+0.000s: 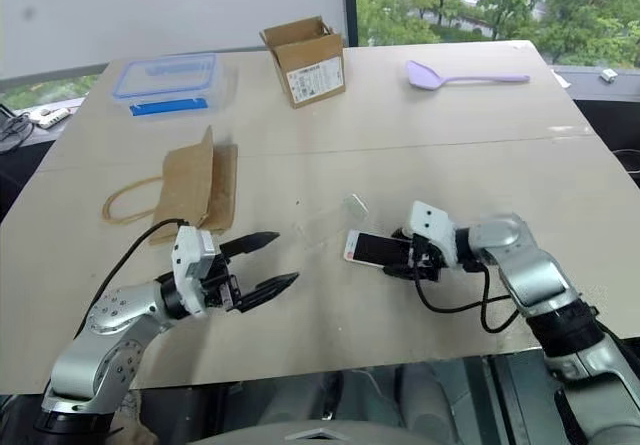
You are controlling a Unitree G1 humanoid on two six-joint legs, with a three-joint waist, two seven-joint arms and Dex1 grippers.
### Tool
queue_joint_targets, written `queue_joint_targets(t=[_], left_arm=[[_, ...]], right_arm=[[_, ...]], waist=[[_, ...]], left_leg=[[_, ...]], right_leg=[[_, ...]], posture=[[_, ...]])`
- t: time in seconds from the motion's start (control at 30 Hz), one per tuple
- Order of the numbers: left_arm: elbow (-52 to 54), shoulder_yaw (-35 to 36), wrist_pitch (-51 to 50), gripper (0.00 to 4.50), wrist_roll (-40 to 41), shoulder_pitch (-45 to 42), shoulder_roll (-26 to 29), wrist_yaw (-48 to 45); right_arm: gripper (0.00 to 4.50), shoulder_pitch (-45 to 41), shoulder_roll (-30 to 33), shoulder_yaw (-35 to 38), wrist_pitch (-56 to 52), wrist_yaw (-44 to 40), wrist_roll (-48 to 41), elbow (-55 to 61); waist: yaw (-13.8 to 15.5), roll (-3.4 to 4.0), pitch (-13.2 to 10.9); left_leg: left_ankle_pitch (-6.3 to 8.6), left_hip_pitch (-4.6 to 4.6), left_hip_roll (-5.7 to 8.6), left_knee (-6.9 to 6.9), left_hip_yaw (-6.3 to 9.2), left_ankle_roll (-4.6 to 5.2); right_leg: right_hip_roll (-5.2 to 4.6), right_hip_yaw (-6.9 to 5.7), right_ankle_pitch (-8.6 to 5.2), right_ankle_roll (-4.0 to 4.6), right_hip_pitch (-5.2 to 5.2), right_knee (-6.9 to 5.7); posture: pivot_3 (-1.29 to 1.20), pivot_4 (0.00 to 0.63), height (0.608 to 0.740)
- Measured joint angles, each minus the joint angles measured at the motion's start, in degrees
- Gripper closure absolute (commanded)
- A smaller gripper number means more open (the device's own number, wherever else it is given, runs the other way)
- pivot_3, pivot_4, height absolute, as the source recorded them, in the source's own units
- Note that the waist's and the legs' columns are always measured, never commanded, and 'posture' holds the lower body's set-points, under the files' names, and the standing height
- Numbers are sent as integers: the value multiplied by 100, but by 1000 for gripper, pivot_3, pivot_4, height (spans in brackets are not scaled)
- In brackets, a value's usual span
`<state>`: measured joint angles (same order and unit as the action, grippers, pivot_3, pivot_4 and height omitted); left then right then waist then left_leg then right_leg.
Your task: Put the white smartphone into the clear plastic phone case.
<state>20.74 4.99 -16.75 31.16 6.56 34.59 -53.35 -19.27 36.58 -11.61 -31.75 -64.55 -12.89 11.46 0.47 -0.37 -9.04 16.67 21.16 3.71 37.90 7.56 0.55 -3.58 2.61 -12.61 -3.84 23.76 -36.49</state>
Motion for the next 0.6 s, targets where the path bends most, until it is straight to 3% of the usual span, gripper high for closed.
queue_joint_targets(t=[0.27,0.6], left_arm=[[249,-438,-668,0,-192,-275,-30,581],[-199,-1257,-1261,0,-1008,-1219,-413,1325]], right_arm=[[1512,663,451,1432,-748,273,-1250,1488],[1516,605,512,1481,-880,1231,-1275,1955]], waist=[[9,10,-8],[12,7,-12]], left_leg=[[9,-1,-2,-1,-3,16],[-1,1,0,6,-2,-1]], right_leg=[[2,-1,0,-1,-2,0],[3,-1,0,-2,-2,-1]], posture=[[0,150,740],[0,150,740]])
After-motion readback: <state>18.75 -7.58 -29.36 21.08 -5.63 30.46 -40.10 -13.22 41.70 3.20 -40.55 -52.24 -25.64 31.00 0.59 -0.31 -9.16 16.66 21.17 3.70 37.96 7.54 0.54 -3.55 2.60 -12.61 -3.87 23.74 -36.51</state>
